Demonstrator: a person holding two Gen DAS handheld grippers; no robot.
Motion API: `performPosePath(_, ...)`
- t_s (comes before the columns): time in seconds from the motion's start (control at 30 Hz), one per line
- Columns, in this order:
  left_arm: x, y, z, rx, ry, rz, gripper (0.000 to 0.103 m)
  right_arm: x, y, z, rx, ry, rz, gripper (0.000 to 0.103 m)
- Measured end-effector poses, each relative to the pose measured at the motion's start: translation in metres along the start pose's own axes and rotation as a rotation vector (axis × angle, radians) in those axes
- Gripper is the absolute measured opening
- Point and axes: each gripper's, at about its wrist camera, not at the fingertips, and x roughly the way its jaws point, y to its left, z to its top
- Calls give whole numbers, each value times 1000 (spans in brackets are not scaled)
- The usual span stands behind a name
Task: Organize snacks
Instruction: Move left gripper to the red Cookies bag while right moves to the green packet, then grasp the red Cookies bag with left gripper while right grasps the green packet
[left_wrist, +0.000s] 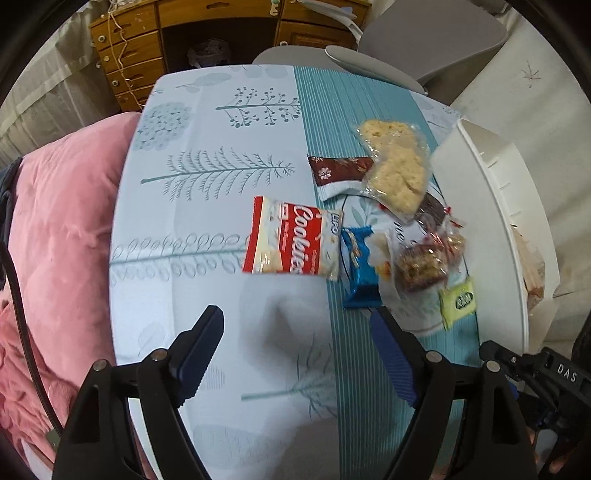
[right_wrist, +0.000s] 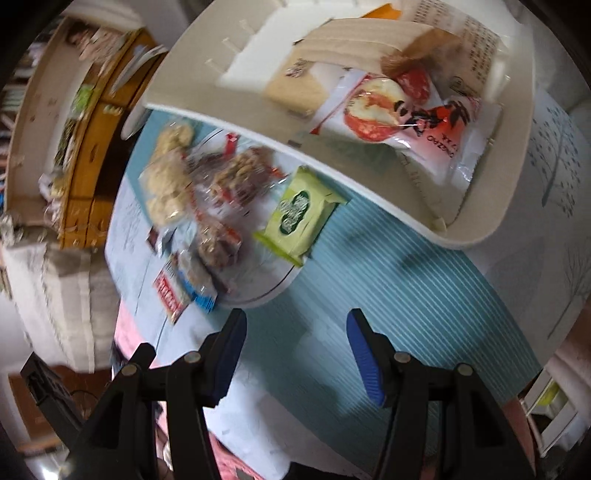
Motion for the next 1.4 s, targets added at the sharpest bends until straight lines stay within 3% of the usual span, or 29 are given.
performPosePath(0.43, 54, 5, 28, -7, 64, 18, 81, 25, 1, 12, 68, -157, -146, 57)
performPosePath(0.73, 74, 2, 41, 18, 70, 46, 81, 34, 22, 23, 22, -222, -233, 57)
performPosePath(1.3, 82, -9, 50, 44, -8, 100, 79, 61, 51, 54, -74, -212, -313, 58)
performPosePath(1.4, 81, -11, 48, 29, -27, 107, 77, 64, 57, 56, -96, -210, -326, 54)
